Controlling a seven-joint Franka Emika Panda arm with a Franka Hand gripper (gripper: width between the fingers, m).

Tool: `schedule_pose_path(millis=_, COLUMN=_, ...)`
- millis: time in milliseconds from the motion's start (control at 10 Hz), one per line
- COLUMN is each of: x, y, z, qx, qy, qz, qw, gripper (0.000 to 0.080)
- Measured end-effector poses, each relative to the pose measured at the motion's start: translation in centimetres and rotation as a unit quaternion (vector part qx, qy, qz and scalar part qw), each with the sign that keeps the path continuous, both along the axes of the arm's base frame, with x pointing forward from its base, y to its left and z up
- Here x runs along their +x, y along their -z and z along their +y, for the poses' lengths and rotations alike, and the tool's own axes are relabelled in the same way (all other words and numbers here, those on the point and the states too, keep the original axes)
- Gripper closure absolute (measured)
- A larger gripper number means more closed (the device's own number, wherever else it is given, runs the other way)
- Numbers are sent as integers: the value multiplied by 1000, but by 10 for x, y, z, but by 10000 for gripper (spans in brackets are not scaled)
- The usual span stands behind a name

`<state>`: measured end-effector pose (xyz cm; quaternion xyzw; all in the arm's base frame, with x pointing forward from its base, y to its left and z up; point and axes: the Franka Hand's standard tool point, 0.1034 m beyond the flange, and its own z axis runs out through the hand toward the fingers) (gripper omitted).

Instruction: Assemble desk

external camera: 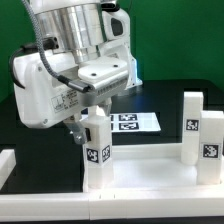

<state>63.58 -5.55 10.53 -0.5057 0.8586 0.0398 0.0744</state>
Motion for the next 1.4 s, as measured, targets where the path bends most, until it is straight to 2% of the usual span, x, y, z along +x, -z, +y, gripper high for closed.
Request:
schedule_pose_path(millis=100, x=2, y=-1, z=3, qx=-11, qy=-78, qz=-7, qw=997, gripper=266)
schedule_pose_path(millis=200, x=3, y=0, z=10, qx=-23, qy=-158, qz=-15, qw=987, gripper=187)
schedule_pose_path(millis=500, x=2, y=1, z=11, qx=-30, qy=-260, qz=-28, qw=965, gripper=151)
schedule_pose_path(millis=700, x=2, y=1, z=11, qx=-36, qy=-338, qz=-39, qw=940, gripper=150)
schedule_pose_path(millis=800, x=1, y=1, z=10, qx=-46, qy=-412, qz=-39, qw=909, gripper=150)
schedule_pose_path(millis=900, x=1, y=0, z=9, qx=-61, qy=-527, qz=-38, qw=847, gripper=150)
schedule_pose_path(millis=1000, x=1, y=0, z=10, qx=-63, qy=-565, qz=-42, qw=822, gripper=150)
schedule_pose_path(millis=1100, x=2, y=0, z=9, qx=-64, qy=-573, qz=-44, qw=816, gripper=150)
schedule_pose_path(millis=1300, x=1, y=1, z=9, qx=-63, qy=-563, qz=-42, qw=823, gripper=407)
schedule_pose_path(millis=1400, x=0, y=1, z=8, qx=-61, qy=-546, qz=-38, qw=835, gripper=407)
